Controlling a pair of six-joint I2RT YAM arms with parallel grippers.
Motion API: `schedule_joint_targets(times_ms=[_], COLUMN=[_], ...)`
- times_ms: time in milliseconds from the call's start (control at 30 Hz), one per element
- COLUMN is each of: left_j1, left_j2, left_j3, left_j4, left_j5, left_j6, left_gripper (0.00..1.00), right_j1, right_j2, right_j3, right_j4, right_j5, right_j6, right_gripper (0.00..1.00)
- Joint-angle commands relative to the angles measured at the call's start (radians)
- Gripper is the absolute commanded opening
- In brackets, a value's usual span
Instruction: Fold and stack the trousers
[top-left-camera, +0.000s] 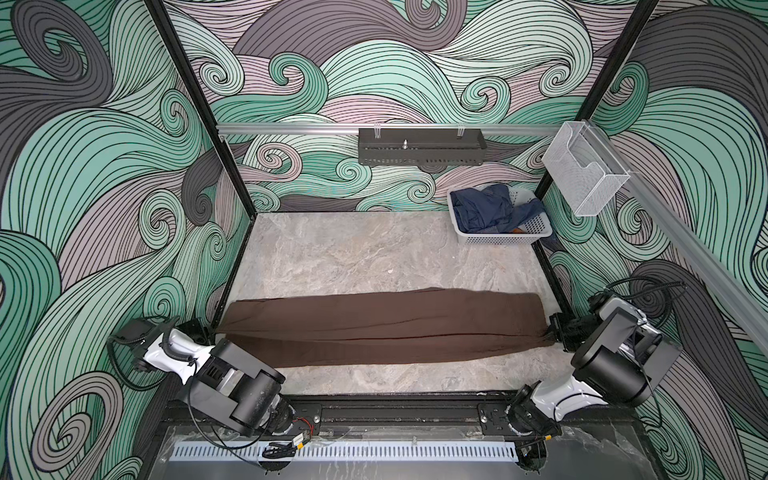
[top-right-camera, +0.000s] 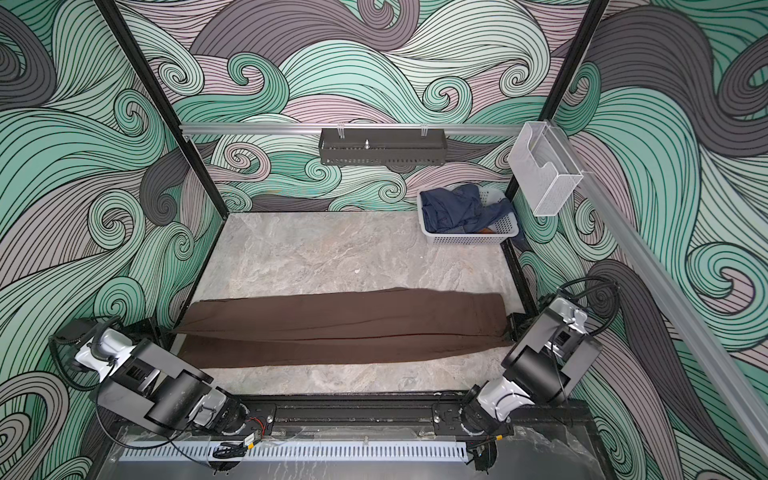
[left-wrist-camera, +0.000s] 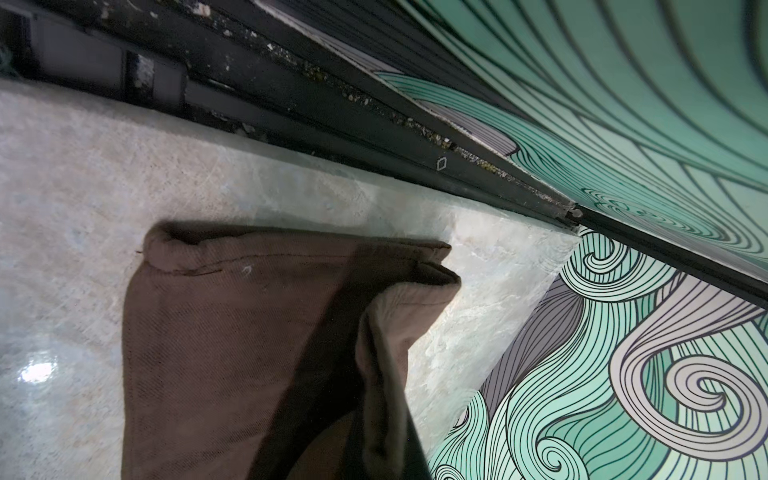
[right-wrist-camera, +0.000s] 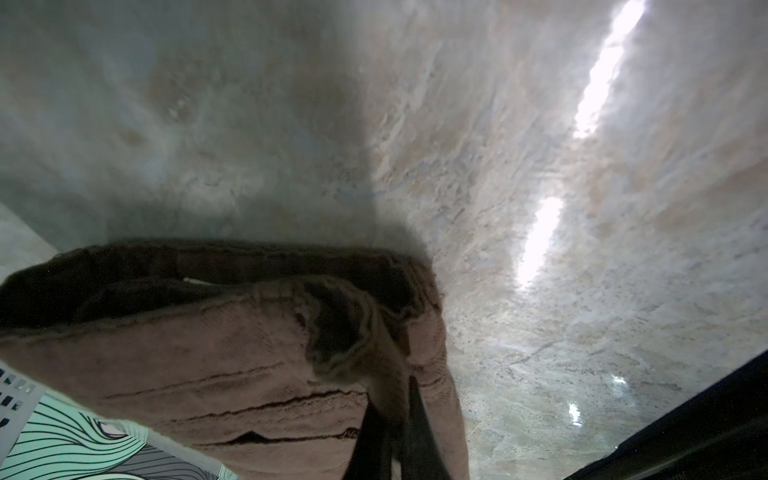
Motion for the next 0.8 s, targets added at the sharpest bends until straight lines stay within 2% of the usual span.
schedule_joint_targets(times_ms=[0, 167, 333, 367, 433, 500, 600, 633, 667, 733, 767], left_j1=[0.016, 0.025, 0.029, 0.029, 0.029, 0.029, 0.026, 0.026, 0.023, 0.013, 0.005], left_j2=[0.019, 0.034, 0.022, 0.019, 0.011, 0.003, -0.013, -0.019, -0.026, -0.039, -0.045], left_j3=[-0.029, -0.051, -0.046, -0.045, -0.042, -0.036, -0.017, -0.011, -0.001, 0.019, 0.027], left_j4=[0.052, 0.059, 0.048, 0.047, 0.047, 0.04, 0.022, 0.011, 0.001, -0.016, -0.023], left_j5=[-0.03, -0.035, -0.036, -0.032, -0.019, -0.008, 0.005, 0.004, 0.004, 0.004, 0.006], left_j6=[0.003, 0.021, 0.018, 0.016, 0.012, 0.008, 0.008, 0.008, 0.008, 0.004, 0.0], left_gripper=[0.0, 0.0, 0.0, 0.02, 0.16, 0.37, 0.57, 0.6, 0.64, 0.67, 0.69], right_j1=[-0.003, -0.003, -0.002, 0.001, 0.004, 0.009, 0.026, 0.035, 0.047, 0.073, 0.088], right_j2=[0.02, 0.005, -0.02, -0.029, -0.046, -0.065, -0.097, -0.107, -0.119, -0.139, -0.151], right_j3=[-0.013, -0.014, -0.014, -0.012, -0.006, 0.008, 0.046, 0.063, 0.081, 0.114, 0.13], right_j4=[0.015, 0.015, 0.004, -0.001, -0.017, -0.038, -0.078, -0.094, -0.112, -0.142, -0.155], right_j5=[0.049, 0.057, 0.054, 0.06, 0.072, 0.075, 0.087, 0.096, 0.111, 0.129, 0.131], right_j6=[0.007, 0.007, 0.013, 0.014, 0.017, 0.02, 0.026, 0.029, 0.033, 0.044, 0.05], right_gripper=[0.03, 0.11, 0.36, 0.4, 0.48, 0.55, 0.62, 0.65, 0.75, 0.79, 0.93])
